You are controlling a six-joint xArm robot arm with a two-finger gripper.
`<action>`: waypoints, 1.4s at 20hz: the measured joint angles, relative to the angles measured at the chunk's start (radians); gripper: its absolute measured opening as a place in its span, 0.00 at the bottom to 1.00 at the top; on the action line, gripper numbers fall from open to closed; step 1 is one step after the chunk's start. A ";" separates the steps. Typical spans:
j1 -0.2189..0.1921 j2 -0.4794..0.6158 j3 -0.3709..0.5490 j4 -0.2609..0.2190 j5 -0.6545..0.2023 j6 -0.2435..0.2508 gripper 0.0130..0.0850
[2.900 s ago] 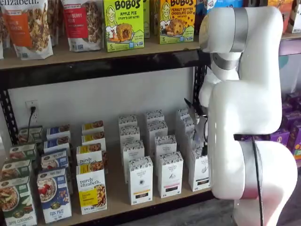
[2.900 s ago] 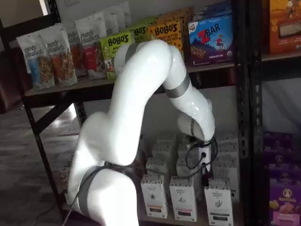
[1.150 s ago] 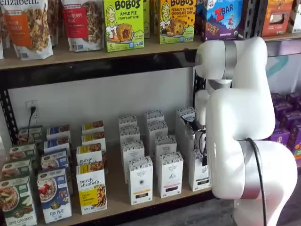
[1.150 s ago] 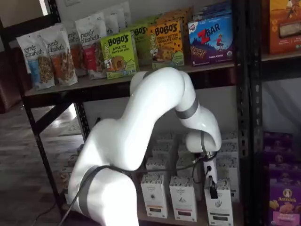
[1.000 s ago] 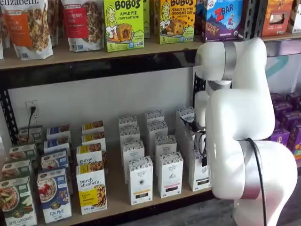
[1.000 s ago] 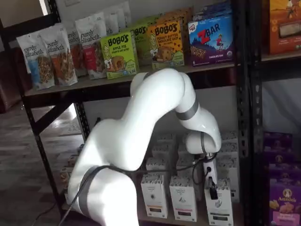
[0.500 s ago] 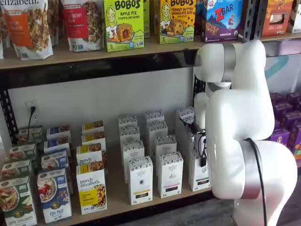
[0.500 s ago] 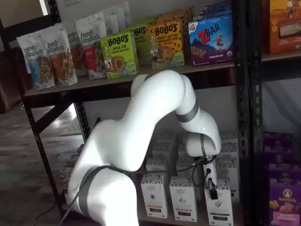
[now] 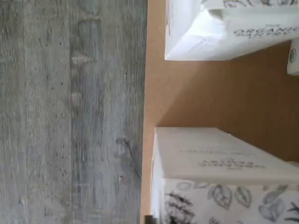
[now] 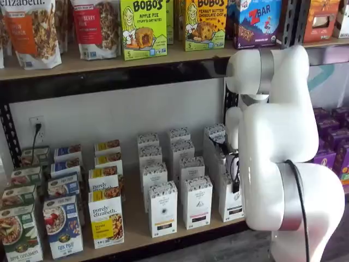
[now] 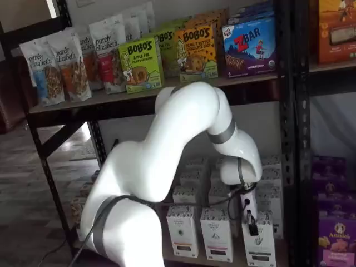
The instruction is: Pick up the white box with a green strip in the middle, on the bottom shelf, the sixth box from the left
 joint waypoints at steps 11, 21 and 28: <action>0.004 -0.074 0.103 -0.100 -0.016 0.098 0.50; 0.024 -0.293 0.372 -0.214 -0.072 0.230 0.50; 0.034 -0.491 0.609 -0.268 -0.115 0.297 0.50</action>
